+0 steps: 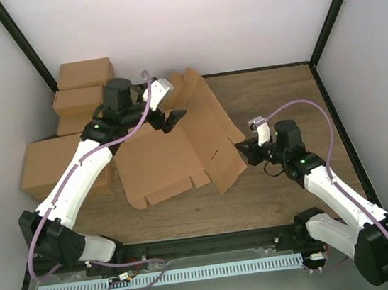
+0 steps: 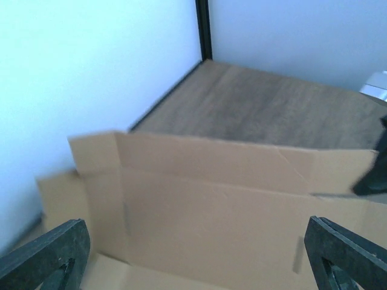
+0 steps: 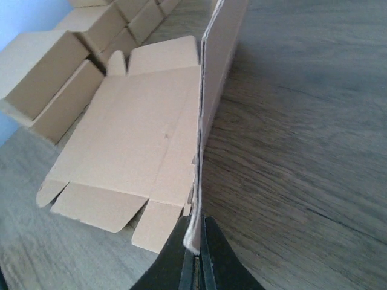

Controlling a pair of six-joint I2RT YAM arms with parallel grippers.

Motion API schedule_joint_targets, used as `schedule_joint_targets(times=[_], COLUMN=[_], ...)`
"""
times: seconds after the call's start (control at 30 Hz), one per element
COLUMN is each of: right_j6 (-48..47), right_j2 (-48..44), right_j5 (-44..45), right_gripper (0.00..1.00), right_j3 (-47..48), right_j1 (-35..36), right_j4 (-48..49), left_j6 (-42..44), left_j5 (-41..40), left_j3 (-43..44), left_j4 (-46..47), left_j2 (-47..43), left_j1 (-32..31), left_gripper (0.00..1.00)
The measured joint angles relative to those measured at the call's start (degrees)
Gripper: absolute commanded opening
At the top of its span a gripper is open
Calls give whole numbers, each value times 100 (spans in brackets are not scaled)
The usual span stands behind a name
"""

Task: Fold the paper box

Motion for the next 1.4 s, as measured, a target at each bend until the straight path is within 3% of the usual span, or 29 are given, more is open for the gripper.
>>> schedule_joint_targets(times=[0.2,0.43,0.63,0.87,1.1,1.4], right_j6=[-490,-789,-857,-925,-1051,-1215], right_j2=[-264,-214,-216,-216,-197,4], right_j5=[-247,-155,-50,46,323,734], right_gripper=[1,1,1,1,1,2], right_j3=[-2,-2,-2,-2,109,413], right_j1=[369,752,892,977,1305,1659], right_j4=[15,9,33,52,-20,-260], left_j6=[1569,3738,5298,6223,6780,7117], left_j5=[-92,538,599,509,-302,-833], left_j3=[597,625,625,743,1178,1655], left_j4=[68,-667,-984,-1043,-1086,-1357], left_j2=[479,813,907,1226,1840,2168], left_j1=[7,7,-81,-367,-807,-992], left_gripper=[100,99,97,100,100,82])
